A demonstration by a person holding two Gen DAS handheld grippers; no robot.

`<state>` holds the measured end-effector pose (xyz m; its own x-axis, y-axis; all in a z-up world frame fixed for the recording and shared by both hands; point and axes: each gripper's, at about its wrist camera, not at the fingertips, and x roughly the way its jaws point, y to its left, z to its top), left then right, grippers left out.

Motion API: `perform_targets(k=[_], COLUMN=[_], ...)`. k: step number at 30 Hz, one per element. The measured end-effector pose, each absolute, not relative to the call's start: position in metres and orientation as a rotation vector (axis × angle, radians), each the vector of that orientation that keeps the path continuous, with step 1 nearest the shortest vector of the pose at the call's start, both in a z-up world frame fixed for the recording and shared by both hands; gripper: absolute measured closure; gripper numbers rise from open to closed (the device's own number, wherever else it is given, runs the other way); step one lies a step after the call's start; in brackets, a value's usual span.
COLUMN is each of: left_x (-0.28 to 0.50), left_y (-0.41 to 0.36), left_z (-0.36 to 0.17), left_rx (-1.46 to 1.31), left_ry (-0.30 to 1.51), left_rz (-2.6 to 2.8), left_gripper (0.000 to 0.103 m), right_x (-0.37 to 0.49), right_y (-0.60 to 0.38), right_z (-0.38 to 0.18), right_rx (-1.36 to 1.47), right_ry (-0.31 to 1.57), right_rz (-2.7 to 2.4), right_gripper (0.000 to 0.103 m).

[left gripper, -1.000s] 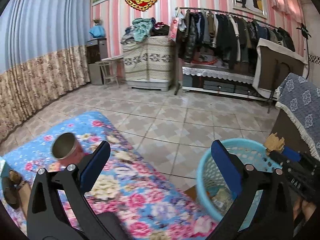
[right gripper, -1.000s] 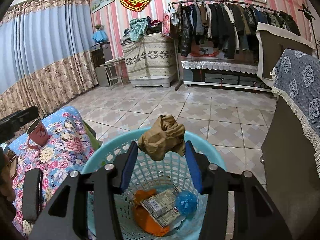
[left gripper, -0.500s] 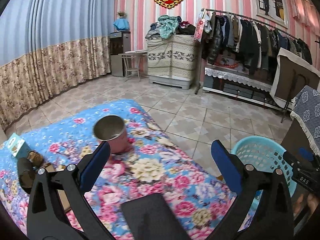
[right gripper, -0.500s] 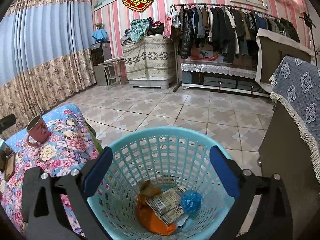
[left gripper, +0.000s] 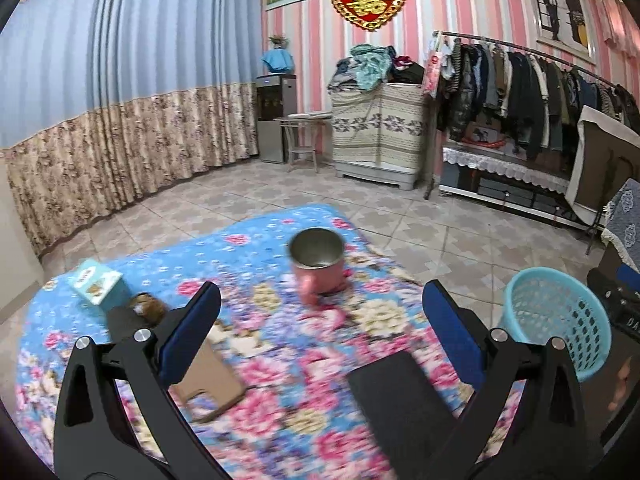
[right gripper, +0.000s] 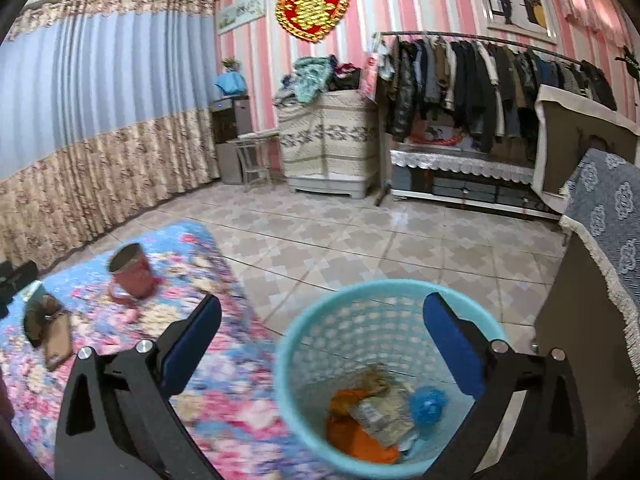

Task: Collect trash
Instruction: 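Move both tools back over the bed toward the black mesh sleeve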

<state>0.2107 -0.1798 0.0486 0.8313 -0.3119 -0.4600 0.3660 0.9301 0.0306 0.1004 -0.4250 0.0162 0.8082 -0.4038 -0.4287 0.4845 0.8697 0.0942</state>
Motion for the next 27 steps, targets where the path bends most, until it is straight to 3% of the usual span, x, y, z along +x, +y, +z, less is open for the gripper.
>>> perform_targets(k=[14,27], left_x=[0.221,0.253], left_y=[-0.044,0.049], left_z=[0.020,-0.005], left_rx=[0.052,-0.055], left_ry=[0.500,0.557], left_rz=[-0.150,0.052], left_gripper=[0.005,0.005], right_x=[0.144,0.204], right_y=[-0.296,-0.243], right_z=[0.026,0.001], right_rx=[0.131,0.109], right_ry=[0.403,0.462], right_rz=[-0.232,-0.159], right_gripper=[0.004,0.004])
